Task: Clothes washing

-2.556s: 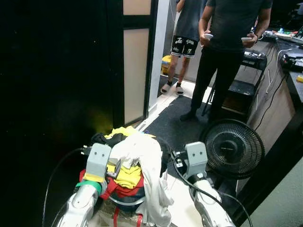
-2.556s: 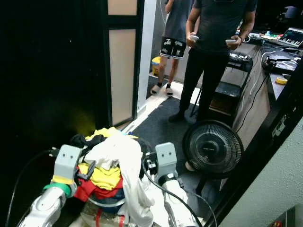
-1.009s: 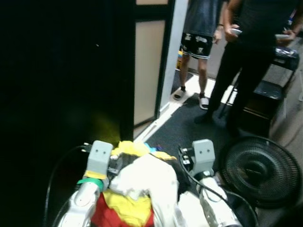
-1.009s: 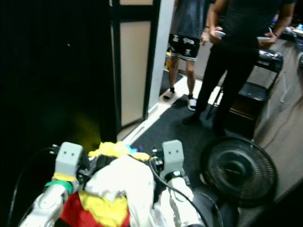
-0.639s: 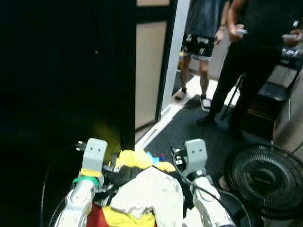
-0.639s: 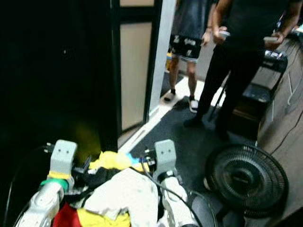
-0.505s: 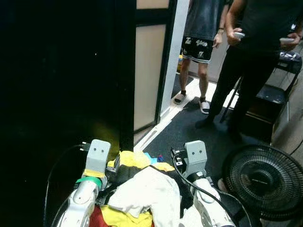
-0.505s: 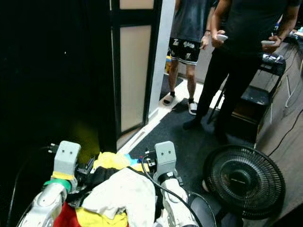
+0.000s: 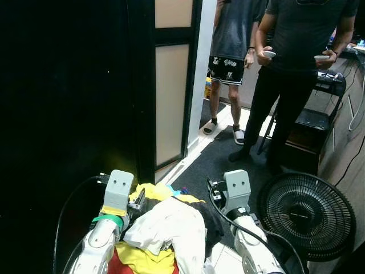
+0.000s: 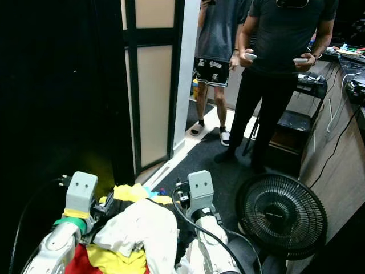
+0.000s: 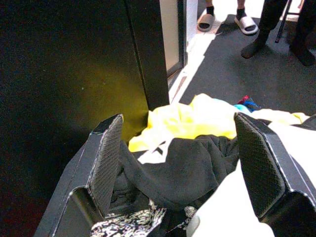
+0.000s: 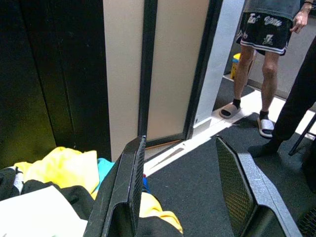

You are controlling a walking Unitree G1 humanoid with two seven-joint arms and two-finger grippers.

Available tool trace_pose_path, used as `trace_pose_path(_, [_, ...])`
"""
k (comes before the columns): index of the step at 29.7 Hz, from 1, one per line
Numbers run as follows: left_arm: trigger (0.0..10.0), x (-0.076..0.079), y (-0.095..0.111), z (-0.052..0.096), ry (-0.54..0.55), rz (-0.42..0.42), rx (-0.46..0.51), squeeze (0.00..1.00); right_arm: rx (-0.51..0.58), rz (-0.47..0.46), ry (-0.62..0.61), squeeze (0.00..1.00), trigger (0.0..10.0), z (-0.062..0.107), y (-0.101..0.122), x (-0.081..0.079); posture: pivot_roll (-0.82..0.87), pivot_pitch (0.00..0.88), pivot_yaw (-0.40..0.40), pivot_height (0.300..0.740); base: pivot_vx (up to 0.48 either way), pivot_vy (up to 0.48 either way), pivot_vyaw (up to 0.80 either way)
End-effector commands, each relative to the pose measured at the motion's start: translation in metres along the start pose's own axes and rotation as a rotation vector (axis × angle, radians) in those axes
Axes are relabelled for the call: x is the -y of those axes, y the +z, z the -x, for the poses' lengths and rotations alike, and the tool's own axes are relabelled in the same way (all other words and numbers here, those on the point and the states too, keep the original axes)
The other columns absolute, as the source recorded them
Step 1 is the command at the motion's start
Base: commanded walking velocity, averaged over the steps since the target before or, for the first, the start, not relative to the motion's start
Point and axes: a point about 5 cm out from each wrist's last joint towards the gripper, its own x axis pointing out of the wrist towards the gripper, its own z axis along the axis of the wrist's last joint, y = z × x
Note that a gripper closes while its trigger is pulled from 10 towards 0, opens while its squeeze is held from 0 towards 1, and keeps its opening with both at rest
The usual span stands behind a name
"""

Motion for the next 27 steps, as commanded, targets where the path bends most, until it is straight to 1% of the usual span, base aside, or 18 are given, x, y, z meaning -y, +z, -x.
trace_pose_path(1, [10.0,0.002,-0.006,0.002,-0.007,-0.004,-0.019,0.0,-0.026,-0.004,-0.006,0.0,10.0,0.002,-0.005,0.002,0.0,0.016,0.018,0.74,0.0,0.0,0.0])
trace_pose_path(7, [10.0,0.0,-0.007,0.002,-0.005,-0.011,-0.025,0.0,-0.025,-0.005,-0.007,0.0,10.0,0.002,-0.005,0.002,0.0,0.019,0.019,0.74,0.0,0.0,0.0])
trace_pose_path(8, [10.0,0.001,-0.012,0.002,-0.028,-0.043,-0.049,0.0,-0.027,-0.004,-0.007,0.0,10.0,0.002,-0.006,0.001,0.0,0.021,0.019,0.74,0.0,0.0,0.0])
trace_pose_path(9, [10.0,0.001,-0.023,0.004,-0.056,-0.101,-0.096,0.0,-0.038,0.002,-0.006,0.0,10.0,0.003,-0.008,0.001,0.0,0.034,0.02,0.74,0.0,0.0,0.0])
trace_pose_path(10, [10.0,0.0,-0.027,0.005,-0.061,-0.122,-0.115,0.0,-0.045,0.006,-0.006,0.0,10.0,0.004,-0.01,0.002,0.0,0.034,0.02,0.74,0.0,0.0,0.0])
trace_pose_path(12, [10.0,0.0,-0.027,0.005,-0.061,-0.122,-0.115,0.0,-0.045,0.006,-0.006,0.0,10.0,0.004,-0.01,0.002,0.0,0.034,0.02,0.74,0.0,0.0,0.0])
trace_pose_path(14, [10.0,-0.001,-0.04,0.008,-0.127,-0.128,-0.194,0.0,-0.067,0.025,-0.022,0.0,10.0,0.006,-0.013,0.007,0.0,0.054,0.021,0.74,0.0,0.0,0.0])
trace_pose_path(15, [10.0,-0.001,-0.04,0.008,-0.127,-0.128,-0.194,0.0,-0.067,0.025,-0.022,0.0,10.0,0.006,-0.013,0.007,0.0,0.054,0.021,0.74,0.0,0.0,0.0])
trace_pose_path(16, [10.0,0.001,-0.042,0.011,-0.198,-0.121,-0.219,0.0,-0.075,0.036,-0.032,0.0,10.0,0.007,-0.015,0.013,0.0,0.056,0.021,0.74,0.0,0.0,0.0])
trace_pose_path(17, [10.0,0.001,-0.042,0.011,-0.198,-0.121,-0.219,0.0,-0.075,0.036,-0.032,0.0,10.0,0.007,-0.015,0.013,0.0,0.056,0.021,0.74,0.0,0.0,0.0])
trace_pose_path(19, [10.0,0.002,-0.036,0.016,-0.347,-0.103,-0.229,0.0,-0.099,0.068,-0.066,0.0,10.0,0.011,-0.019,0.03,0.0,0.063,0.024,0.74,0.0,0.0,0.0])
trace_pose_path(20, [10.0,0.002,-0.036,0.016,-0.347,-0.103,-0.229,0.0,-0.099,0.068,-0.066,0.0,10.0,0.011,-0.019,0.03,0.0,0.063,0.024,0.74,0.0,0.0,0.0])
trace_pose_path(21, [10.0,0.0,-0.029,0.015,-0.372,-0.091,-0.216,0.0,-0.104,0.078,-0.084,0.0,10.0,0.012,-0.019,0.037,-0.01,0.065,0.028,0.74,0.0,0.0,0.0])
trace_pose_path(22, [10.0,0.0,-0.029,0.015,-0.372,-0.091,-0.216,0.0,-0.104,0.078,-0.084,0.0,10.0,0.012,-0.019,0.037,-0.01,0.065,0.028,0.74,0.0,0.0,0.0])
trace_pose_path(23, [10.0,-0.002,-0.021,0.012,-0.364,-0.08,-0.191,0.0,-0.106,0.083,-0.106,0.0,10.0,0.014,-0.019,0.045,-0.01,0.068,0.032,0.74,0.0,0.0,0.0])
trace_pose_path(25, [10.0,-0.002,-0.021,0.012,-0.364,-0.08,-0.191,0.0,-0.106,0.083,-0.106,0.0,10.0,0.014,-0.019,0.045,-0.01,0.068,0.032,0.74,0.0,0.0,0.0])
trace_pose_path(26, [10.0,-0.002,-0.017,0.008,-0.352,-0.102,-0.176,0.0,-0.106,0.098,-0.122,0.0,10.0,0.014,-0.018,0.051,-0.01,0.072,0.037,0.74,0.0,0.0,0.0])
trace_pose_path(27, [10.0,-0.002,-0.017,0.008,-0.352,-0.102,-0.176,0.0,-0.106,0.098,-0.122,0.0,10.0,0.014,-0.018,0.051,-0.01,0.072,0.037,0.74,0.0,0.0,0.0])
